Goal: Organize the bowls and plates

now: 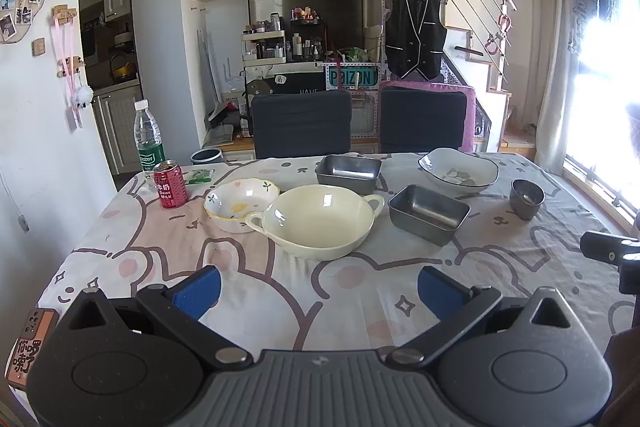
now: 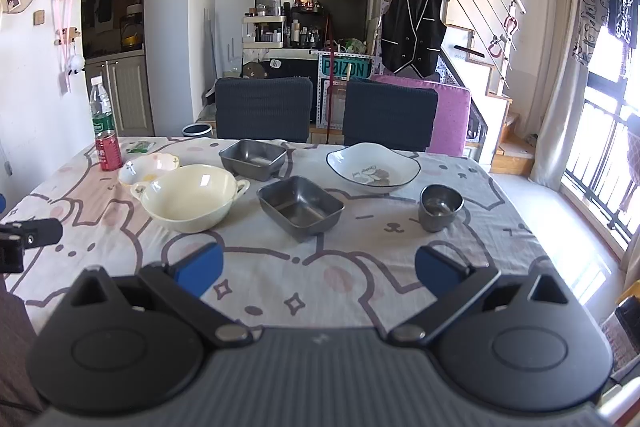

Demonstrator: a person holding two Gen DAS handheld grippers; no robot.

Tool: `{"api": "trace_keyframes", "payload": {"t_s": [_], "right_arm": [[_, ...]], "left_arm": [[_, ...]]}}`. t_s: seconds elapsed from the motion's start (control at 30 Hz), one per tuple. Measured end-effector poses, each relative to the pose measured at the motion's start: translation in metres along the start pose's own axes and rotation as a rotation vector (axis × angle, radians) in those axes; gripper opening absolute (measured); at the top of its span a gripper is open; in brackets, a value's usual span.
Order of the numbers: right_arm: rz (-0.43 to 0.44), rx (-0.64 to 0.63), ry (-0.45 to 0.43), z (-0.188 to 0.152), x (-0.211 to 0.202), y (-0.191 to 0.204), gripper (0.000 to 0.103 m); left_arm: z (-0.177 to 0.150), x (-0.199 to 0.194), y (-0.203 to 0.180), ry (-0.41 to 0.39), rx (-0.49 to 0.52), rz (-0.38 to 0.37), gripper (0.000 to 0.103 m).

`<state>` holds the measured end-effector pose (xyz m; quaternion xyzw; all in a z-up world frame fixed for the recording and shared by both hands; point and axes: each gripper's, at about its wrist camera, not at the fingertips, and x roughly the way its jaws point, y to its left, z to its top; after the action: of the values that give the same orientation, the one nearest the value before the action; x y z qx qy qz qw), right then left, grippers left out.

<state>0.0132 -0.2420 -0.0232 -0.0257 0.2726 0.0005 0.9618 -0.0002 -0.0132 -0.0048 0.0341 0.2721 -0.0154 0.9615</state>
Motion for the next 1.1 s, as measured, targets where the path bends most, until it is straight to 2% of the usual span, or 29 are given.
{"api": "trace_keyframes", "payload": {"t_s": [1.1], "right_arm": [[-0.001,-0.002,0.005,-0.0001,0.0009,0.0005,0.103]], "left_arm": [[-0.0011,0.0013,-0.0009,0.002,-0.004,-0.009,0.103]]}}
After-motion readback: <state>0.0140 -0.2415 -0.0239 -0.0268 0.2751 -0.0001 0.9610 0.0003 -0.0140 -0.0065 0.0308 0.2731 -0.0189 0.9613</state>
